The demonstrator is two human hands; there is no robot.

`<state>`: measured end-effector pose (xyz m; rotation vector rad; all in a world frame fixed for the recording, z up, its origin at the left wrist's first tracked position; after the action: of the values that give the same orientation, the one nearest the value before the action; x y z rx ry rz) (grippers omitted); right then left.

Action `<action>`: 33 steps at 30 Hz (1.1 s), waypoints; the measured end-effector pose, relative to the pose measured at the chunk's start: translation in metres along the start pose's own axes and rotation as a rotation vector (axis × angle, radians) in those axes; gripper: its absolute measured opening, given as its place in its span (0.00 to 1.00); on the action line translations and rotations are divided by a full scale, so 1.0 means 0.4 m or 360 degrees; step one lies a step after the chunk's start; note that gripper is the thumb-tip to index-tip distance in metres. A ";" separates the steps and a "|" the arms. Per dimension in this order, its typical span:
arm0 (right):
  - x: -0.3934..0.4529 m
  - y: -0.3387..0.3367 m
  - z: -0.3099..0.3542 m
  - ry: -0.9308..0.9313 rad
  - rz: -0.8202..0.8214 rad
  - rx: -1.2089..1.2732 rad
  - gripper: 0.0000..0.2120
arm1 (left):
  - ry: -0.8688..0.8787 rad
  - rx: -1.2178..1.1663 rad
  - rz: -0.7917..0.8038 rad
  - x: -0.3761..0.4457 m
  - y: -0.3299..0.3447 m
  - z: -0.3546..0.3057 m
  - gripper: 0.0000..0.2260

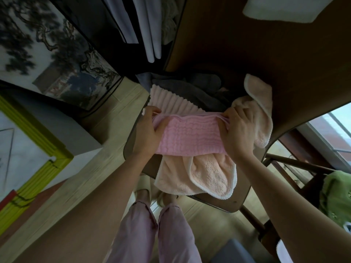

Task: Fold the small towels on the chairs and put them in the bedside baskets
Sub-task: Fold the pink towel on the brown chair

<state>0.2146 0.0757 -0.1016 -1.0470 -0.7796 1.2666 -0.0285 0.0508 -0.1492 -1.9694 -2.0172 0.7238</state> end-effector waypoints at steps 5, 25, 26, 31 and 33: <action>0.012 0.006 0.003 0.0006 0.0114 0.0038 0.04 | 0.0166 -0.0005 -0.0142 0.018 -0.023 -0.024 0.05; 0.097 -0.035 0.050 0.0275 0.0354 0.0379 0.06 | 0.0352 0.0559 -0.0010 0.090 0.000 -0.024 0.15; 0.098 -0.033 0.049 0.0304 0.0389 0.0437 0.08 | 0.0471 0.0607 0.0034 0.096 0.008 -0.046 0.16; 0.089 -0.026 0.006 0.0249 0.0456 0.0297 0.17 | 0.0587 0.0558 0.0667 0.122 0.114 -0.139 0.29; 0.084 -0.019 -0.015 0.0167 0.0495 0.0188 0.14 | 0.0733 0.0656 0.0809 0.125 0.157 -0.155 0.26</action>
<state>0.2283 0.1078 -0.0995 -1.1585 -0.4669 1.4882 0.0532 0.1096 -0.1361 -2.1445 -1.0243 0.6355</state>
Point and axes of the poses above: each hand's wrist, its own x-axis towards the middle knuckle, its own y-axis out of the palm, z = x × y, the point moved 6 cm from there along x, towards the middle knuckle, and after that the axes turned 10 degrees about y, right-handed, at the moved point
